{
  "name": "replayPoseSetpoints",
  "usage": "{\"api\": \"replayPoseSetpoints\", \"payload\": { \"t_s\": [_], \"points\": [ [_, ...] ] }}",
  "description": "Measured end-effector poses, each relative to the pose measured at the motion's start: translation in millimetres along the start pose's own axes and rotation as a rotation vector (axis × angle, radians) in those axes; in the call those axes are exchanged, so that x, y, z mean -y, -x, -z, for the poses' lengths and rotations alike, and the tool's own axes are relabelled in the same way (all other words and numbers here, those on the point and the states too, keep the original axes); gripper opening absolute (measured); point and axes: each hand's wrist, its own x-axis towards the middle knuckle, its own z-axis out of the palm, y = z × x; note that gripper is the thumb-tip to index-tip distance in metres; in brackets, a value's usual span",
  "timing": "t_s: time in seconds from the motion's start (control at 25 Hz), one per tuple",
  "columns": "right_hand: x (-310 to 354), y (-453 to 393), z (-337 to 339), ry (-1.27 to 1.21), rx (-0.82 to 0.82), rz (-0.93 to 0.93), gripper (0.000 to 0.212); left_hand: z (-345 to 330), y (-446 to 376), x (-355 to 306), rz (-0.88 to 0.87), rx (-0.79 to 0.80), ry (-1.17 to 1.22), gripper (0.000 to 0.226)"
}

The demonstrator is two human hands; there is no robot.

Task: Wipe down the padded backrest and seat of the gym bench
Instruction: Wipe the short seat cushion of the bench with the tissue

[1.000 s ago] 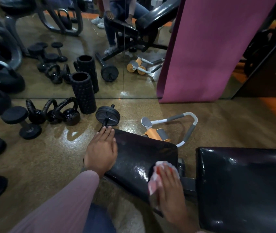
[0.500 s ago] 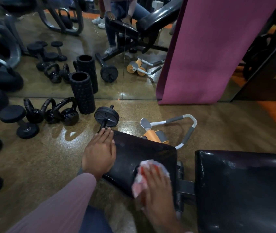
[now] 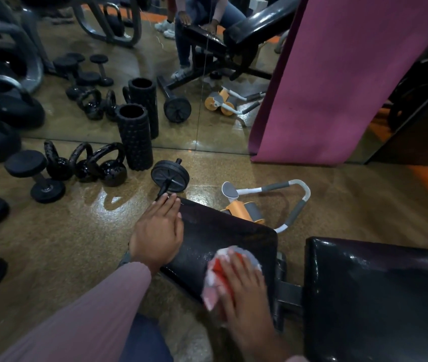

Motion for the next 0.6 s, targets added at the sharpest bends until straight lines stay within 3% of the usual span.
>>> {"api": "replayPoseSetpoints", "payload": {
  "t_s": [0.16, 0.28, 0.44, 0.52, 0.6],
  "points": [
    [-23, -80, 3, -0.027, -0.084, -0.414, 0.072, -3, 0, -2, 0.009, 0.0, -0.016, 0.052],
    [38, -111, 1, -0.018, -0.04, -0.271, 0.07, -1, -1, -3, -0.001, 0.015, -0.035, 0.053],
    [55, -36, -2, -0.036, 0.057, 0.01, 0.054, -1, 0, -1, 0.0, 0.014, -0.014, 0.053],
    [17, -25, 3, -0.003, 0.014, -0.025, 0.052, -2, 0, -2, 0.005, 0.006, -0.008, 0.052],
    [-13, -54, 7, 0.008, -0.012, -0.176, 0.055, -2, 0, -3, 0.013, 0.004, -0.009, 0.051]
  ]
}}
